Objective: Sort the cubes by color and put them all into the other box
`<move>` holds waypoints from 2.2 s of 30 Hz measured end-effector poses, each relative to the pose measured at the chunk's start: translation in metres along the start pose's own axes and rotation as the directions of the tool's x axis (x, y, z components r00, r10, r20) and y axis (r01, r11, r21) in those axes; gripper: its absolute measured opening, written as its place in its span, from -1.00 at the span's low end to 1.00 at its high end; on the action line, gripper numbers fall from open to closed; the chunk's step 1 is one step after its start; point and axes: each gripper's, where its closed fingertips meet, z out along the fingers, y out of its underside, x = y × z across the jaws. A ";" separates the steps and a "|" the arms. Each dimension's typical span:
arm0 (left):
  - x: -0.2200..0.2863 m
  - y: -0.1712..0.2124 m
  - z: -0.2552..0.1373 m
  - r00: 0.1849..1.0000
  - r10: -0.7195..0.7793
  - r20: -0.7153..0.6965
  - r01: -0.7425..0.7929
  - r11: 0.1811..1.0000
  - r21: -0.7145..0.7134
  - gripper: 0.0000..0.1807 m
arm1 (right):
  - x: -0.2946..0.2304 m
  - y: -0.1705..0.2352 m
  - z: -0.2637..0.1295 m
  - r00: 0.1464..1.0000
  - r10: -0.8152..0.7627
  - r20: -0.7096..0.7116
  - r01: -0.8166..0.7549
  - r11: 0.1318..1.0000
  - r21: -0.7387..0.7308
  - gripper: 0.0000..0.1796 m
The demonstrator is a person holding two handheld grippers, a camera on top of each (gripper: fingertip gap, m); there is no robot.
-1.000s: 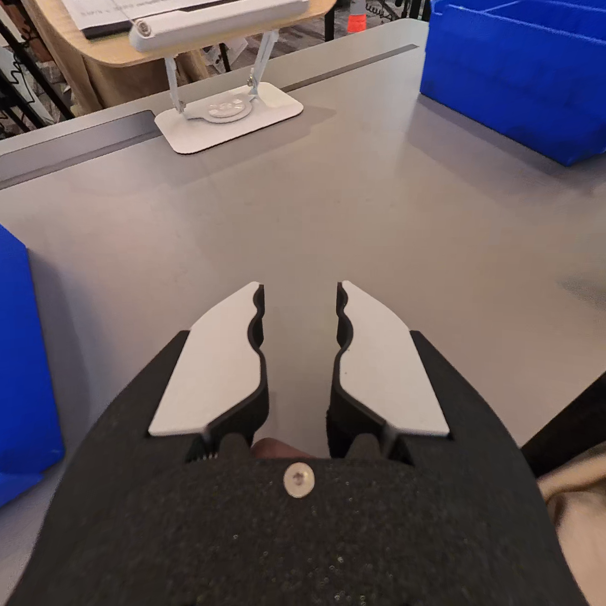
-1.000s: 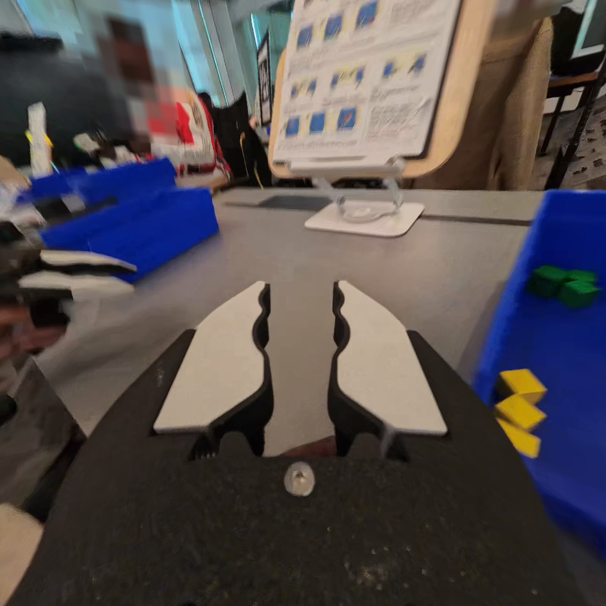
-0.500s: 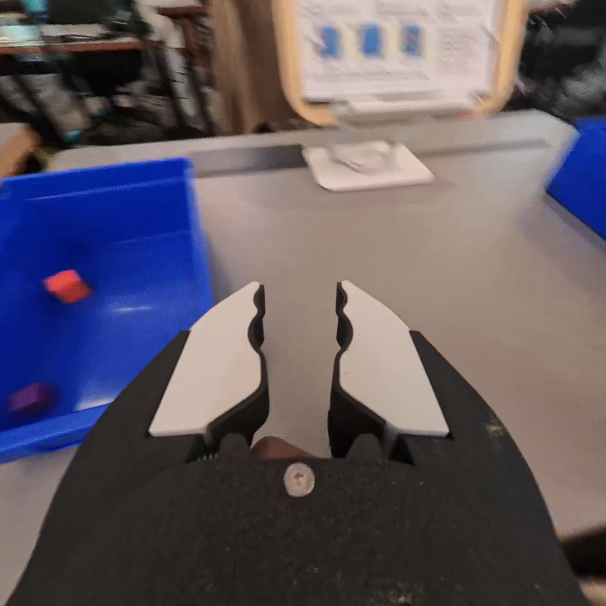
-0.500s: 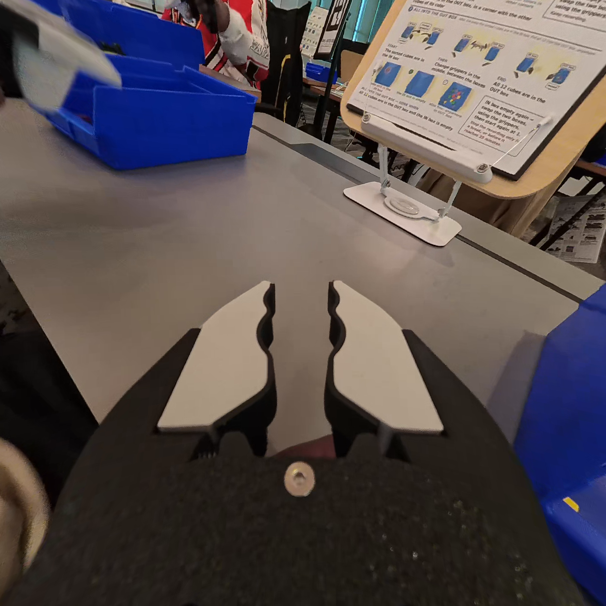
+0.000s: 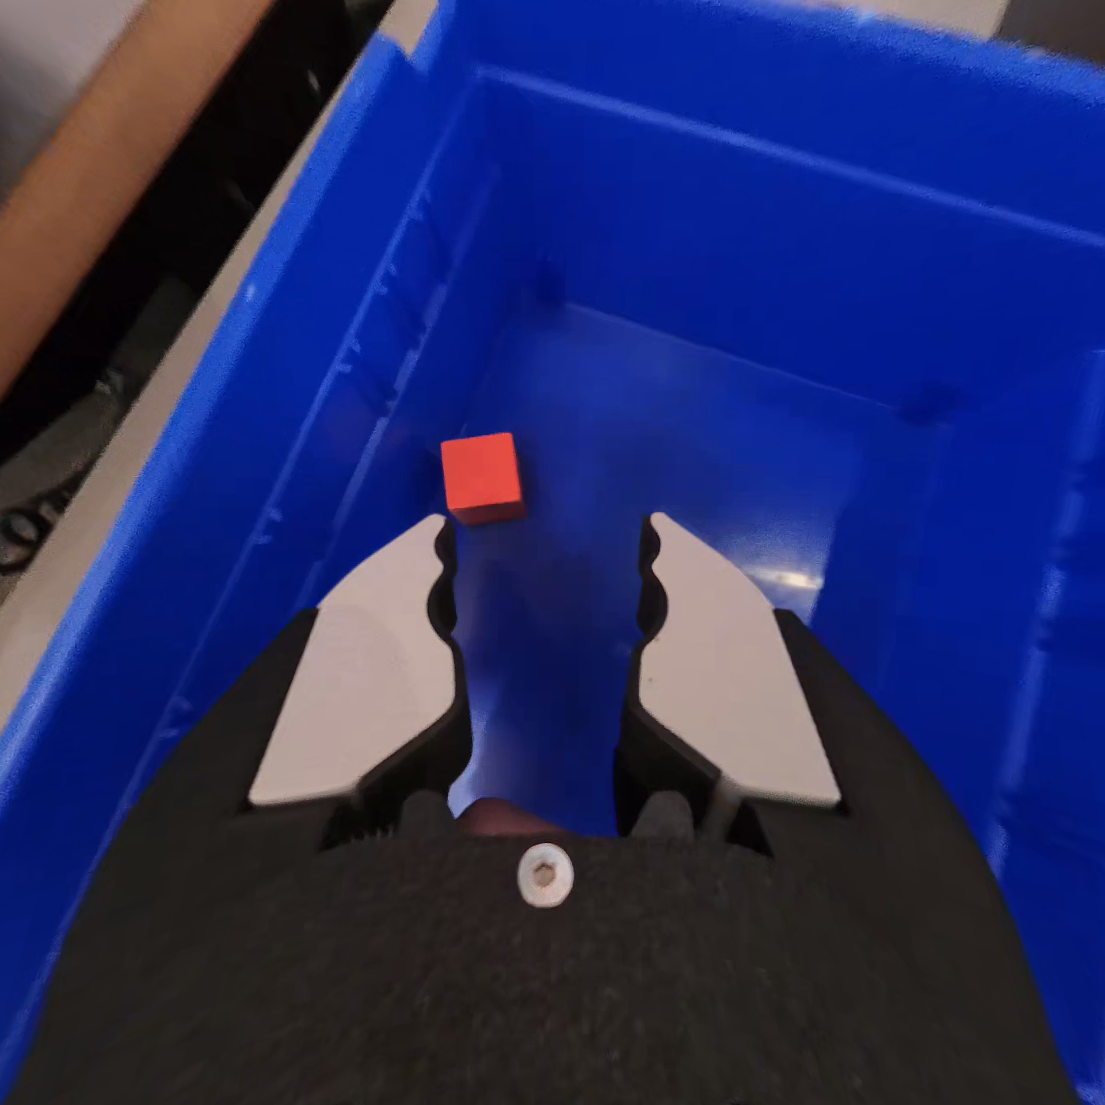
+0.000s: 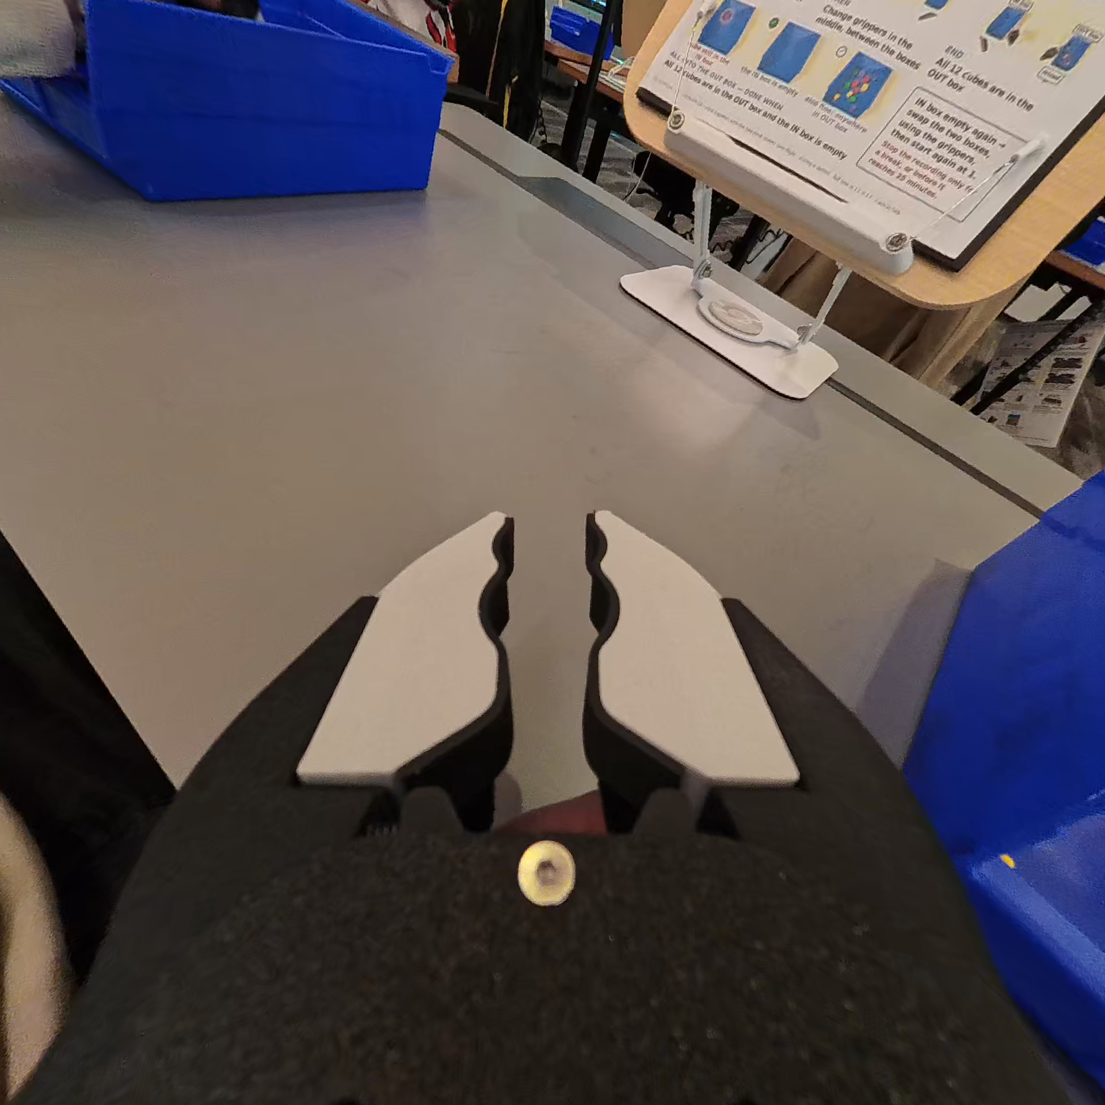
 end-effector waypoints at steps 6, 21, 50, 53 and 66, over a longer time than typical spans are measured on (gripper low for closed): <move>-0.017 0.013 0.040 0.991 -0.134 0.026 0.136 0.988 -0.076 -0.71 | 0.002 0.004 0.001 0.998 0.050 0.033 -0.049 0.999 -0.008 -0.76; 0.006 -0.009 -0.068 0.972 0.043 -0.233 0.005 0.980 0.200 -1.00 | 0.006 0.004 0.000 0.997 0.075 0.035 -0.075 0.997 -0.004 -0.79; -0.021 -0.011 0.049 -0.133 0.905 -0.403 -0.839 -0.320 -0.440 -0.44 | -0.001 0.010 0.006 0.998 -0.056 0.007 0.056 0.997 -0.056 -0.80; -0.037 -0.008 0.053 -0.217 0.870 -0.443 -0.750 -0.439 -0.495 -0.65 | -0.002 0.012 0.010 0.998 -0.060 0.015 0.061 0.996 -0.070 -0.80; -0.002 -0.040 -0.022 -0.004 0.984 -0.176 -0.989 -0.029 -0.143 -0.67 | -0.004 0.011 0.007 0.997 -0.074 0.022 0.075 0.995 -0.058 -0.82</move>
